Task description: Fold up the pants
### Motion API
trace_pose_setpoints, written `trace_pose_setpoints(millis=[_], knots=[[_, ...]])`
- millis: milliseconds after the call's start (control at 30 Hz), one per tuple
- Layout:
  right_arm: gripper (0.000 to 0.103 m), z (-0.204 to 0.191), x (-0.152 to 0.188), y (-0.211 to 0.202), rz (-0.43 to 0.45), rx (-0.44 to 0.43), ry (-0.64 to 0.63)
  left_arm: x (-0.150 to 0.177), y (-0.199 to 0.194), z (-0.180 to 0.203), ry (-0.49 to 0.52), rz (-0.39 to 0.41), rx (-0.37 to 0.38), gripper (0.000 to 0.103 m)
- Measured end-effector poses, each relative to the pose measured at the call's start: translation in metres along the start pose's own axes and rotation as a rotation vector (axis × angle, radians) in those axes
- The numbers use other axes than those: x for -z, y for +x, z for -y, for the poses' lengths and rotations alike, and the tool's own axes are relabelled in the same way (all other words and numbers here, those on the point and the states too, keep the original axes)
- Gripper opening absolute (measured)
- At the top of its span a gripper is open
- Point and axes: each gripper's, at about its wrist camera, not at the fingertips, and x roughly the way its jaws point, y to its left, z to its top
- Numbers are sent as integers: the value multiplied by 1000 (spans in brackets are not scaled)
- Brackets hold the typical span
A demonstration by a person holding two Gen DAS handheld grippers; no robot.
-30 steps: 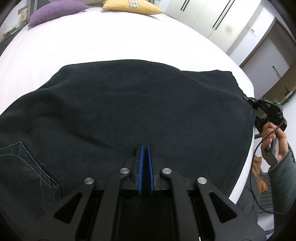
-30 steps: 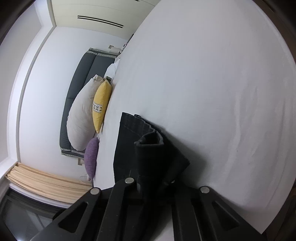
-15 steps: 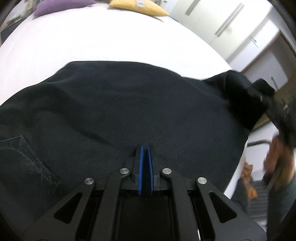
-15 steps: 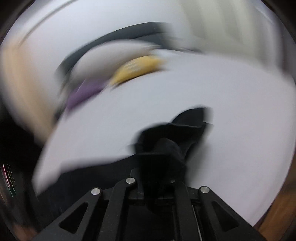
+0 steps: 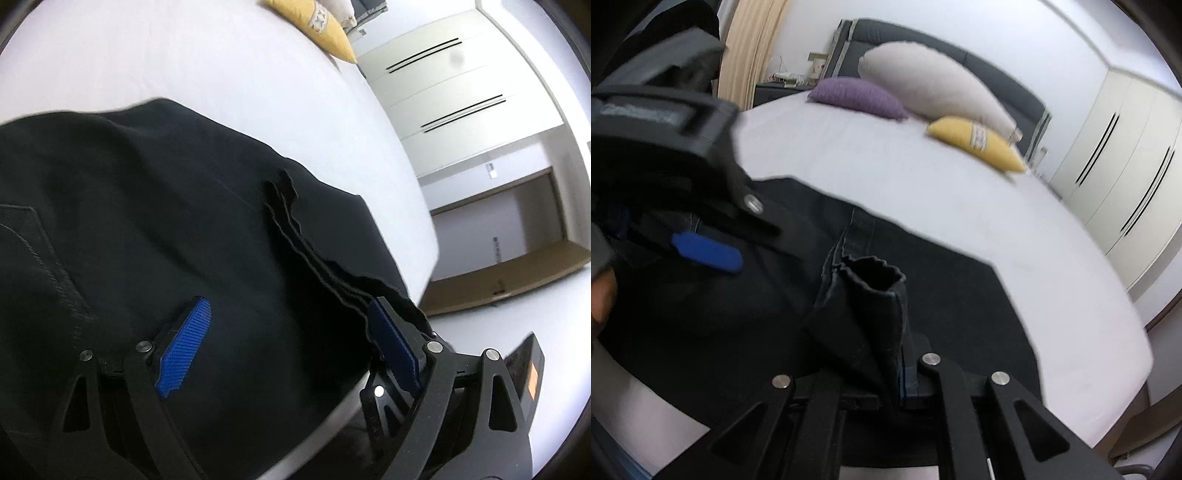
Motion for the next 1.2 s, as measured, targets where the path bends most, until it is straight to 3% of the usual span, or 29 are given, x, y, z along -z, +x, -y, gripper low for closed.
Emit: trace_pose_setpoints(millis=[233, 367, 567, 633, 700, 867, 1000, 1200], knots=[[7, -20, -10, -10, 36, 3, -28, -21, 1, -7, -68, -29, 66, 87], [7, -35, -17, -14, 58, 5, -84, -33, 6, -25, -166, -74, 124, 87], [7, -48, -14, -20, 84, 15, -127, -39, 11, -23, -145, -112, 140, 84], [7, -55, -16, -22, 96, 20, -157, -41, 16, -20, -129, -138, 151, 63], [7, -63, -16, -26, 106, 17, -179, -32, 16, -21, -105, -166, 141, 26], [7, -76, -17, -33, 124, 7, -212, -28, -8, -11, -36, -155, 127, 11], [7, -86, -23, -41, 147, -8, -235, -33, -27, -2, 63, -147, 84, 9], [7, -109, -28, -38, 142, -64, -286, -32, -42, -17, 89, -132, 11, 9]])
